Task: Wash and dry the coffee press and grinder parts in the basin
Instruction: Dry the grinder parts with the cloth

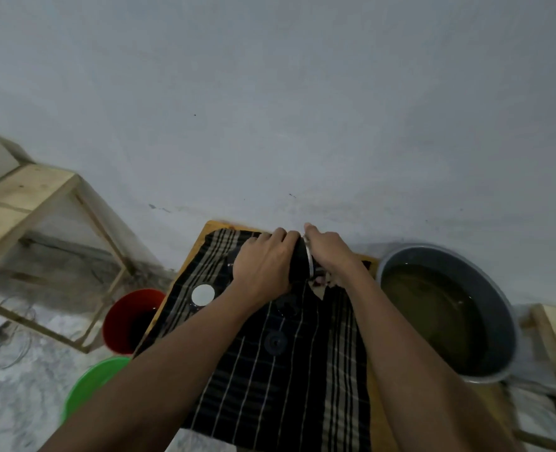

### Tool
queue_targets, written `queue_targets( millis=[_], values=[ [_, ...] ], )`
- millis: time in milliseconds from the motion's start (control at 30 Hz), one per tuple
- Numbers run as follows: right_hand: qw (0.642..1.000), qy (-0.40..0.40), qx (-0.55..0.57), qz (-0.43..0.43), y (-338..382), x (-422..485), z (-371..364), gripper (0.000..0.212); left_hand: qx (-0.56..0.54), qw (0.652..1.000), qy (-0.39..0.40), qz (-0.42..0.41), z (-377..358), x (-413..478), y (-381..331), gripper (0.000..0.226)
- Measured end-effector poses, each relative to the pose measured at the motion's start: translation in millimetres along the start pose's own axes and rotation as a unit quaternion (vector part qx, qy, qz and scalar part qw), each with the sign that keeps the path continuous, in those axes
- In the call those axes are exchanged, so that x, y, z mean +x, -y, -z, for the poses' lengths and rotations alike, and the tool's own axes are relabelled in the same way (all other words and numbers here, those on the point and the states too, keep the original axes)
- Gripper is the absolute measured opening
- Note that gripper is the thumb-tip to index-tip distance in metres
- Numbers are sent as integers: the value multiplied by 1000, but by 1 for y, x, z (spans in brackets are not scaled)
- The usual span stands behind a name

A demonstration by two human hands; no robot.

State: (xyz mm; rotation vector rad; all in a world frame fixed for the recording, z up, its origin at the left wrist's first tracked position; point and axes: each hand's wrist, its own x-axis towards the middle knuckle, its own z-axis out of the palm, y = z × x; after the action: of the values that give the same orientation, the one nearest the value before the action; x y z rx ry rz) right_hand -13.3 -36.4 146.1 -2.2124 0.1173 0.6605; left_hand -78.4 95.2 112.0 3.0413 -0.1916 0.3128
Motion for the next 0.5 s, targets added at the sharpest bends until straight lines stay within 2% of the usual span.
queue_targets(
  millis=[100,200,300,367,433,467,500],
  values=[
    [999,-11,-25,-16,-5,-4,-2,75,-34,999,10,34,-5,-2,-3,71],
    [999,-29,9,-20,-9,-7,-2,90,-70,994,14,84,-7,-7,-6,76],
    [997,-57,44,-11,-9,-9,-2,84,-131,983,11,129,-7,-8,-9,79],
    [995,-71,68,14,-14,-9,-3,74,-184,963,20,197,-9,-8,-6,81],
    [989,-88,98,67,-17,-10,-2,59,-285,914,48,285,-10,-10,4,82],
    [984,-106,112,95,-16,-12,2,58,-382,859,48,338,-9,-9,10,82],
    [975,-129,135,119,-16,-14,6,60,-501,770,38,392,-5,-7,16,79]
  ],
)
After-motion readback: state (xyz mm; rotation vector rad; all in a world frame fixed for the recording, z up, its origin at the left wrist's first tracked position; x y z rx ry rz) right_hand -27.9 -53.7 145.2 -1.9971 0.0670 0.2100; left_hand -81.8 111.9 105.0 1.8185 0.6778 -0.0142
